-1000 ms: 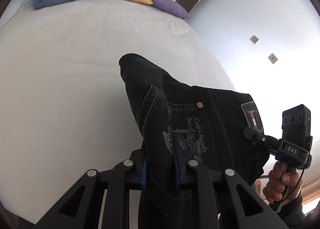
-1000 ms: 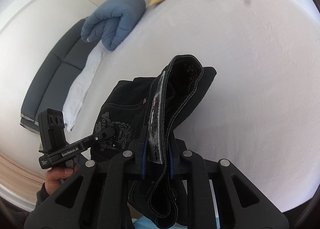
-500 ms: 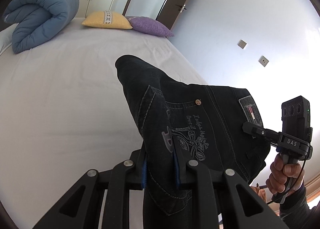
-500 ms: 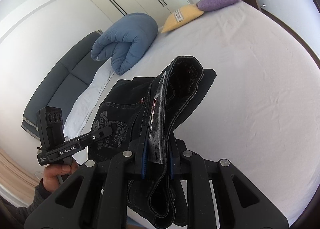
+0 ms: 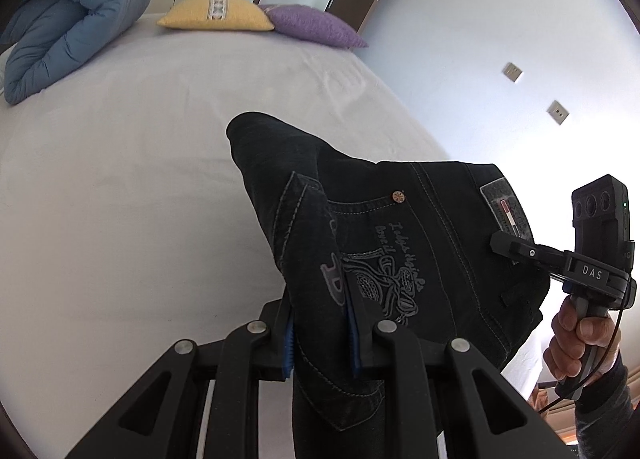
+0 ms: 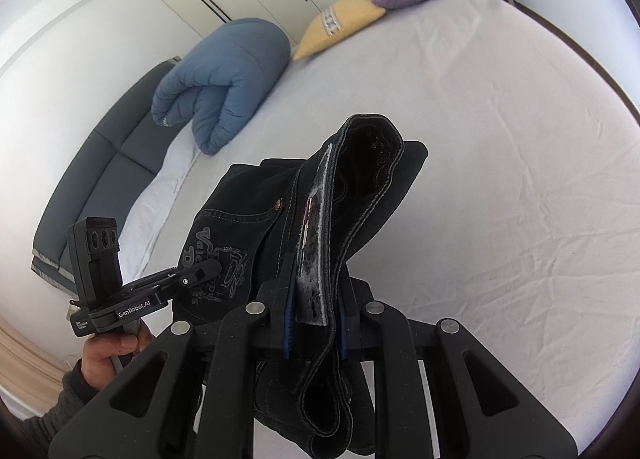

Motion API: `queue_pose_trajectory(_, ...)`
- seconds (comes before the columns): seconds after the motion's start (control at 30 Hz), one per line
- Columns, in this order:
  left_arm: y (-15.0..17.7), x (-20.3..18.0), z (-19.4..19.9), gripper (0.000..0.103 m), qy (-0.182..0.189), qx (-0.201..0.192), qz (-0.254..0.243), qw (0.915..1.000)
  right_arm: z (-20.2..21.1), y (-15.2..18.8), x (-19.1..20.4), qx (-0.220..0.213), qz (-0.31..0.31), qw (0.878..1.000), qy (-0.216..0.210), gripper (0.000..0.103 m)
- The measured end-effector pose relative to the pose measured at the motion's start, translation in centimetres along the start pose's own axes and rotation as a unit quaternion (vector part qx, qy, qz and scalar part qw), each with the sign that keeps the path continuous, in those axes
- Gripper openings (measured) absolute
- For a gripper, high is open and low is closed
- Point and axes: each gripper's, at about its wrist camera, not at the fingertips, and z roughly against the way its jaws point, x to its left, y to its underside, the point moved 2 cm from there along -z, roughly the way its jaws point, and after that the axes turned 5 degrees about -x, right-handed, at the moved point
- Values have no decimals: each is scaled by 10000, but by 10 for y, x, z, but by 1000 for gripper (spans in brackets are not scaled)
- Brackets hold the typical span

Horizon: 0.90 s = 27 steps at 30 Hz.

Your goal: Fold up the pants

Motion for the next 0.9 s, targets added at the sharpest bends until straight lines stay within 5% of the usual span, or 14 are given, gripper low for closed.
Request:
queue_pose_trajectory(0.33,31,19,-57,24,-92,464,160,9988,-66,30,-57,457,-453,9976,268,15)
queue_pose_trajectory(0.7,49,32,-73,64,-480,487,317,9972,-98,75,-114,437,-1143,9922,250,33)
queue_pose_trajectory(0.9,58,32,-41,72,-737,214,479,9959,-66,90,-115,75,-1292,9897,609,49)
